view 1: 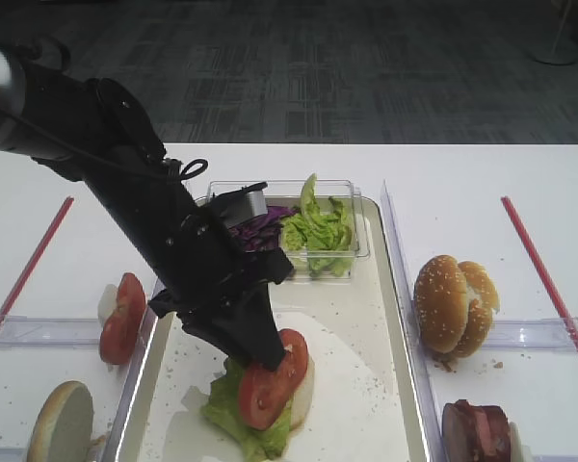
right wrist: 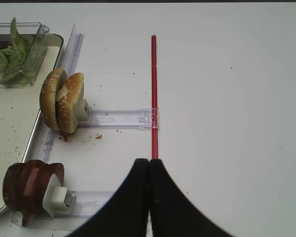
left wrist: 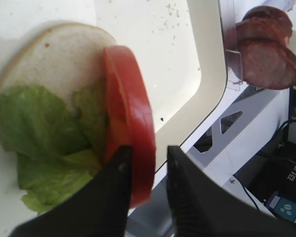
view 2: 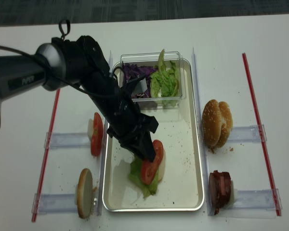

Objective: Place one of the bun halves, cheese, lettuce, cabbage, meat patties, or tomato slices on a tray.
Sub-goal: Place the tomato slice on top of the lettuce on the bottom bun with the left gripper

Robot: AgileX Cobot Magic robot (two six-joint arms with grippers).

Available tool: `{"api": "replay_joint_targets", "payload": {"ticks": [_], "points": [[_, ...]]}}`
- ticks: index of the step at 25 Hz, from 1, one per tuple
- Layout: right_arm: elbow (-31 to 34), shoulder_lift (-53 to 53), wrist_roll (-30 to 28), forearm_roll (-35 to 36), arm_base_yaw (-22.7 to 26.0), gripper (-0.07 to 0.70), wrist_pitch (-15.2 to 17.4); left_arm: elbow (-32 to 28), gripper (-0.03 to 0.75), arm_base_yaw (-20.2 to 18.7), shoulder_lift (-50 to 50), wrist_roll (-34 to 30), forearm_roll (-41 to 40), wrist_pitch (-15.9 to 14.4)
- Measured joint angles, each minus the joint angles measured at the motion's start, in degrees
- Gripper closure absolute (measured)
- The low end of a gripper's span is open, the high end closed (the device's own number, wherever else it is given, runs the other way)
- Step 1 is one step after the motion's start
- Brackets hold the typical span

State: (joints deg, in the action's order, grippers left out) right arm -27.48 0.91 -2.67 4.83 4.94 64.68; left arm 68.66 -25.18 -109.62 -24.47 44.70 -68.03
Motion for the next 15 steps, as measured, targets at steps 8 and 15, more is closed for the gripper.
{"api": "replay_joint_targets", "payload": {"ticks": [8,15], "points": [[0.0,0.0,0.0,0.0,0.0,0.267,0.0,0.0,0.427,0.0,0.0,1.7,-2.8,0.0],[0.0,0.0,0.0,0.0,0.0,0.267,0.0,0.0,0.29,0.0,0.0,1.9,-3.8,0.1]]}}
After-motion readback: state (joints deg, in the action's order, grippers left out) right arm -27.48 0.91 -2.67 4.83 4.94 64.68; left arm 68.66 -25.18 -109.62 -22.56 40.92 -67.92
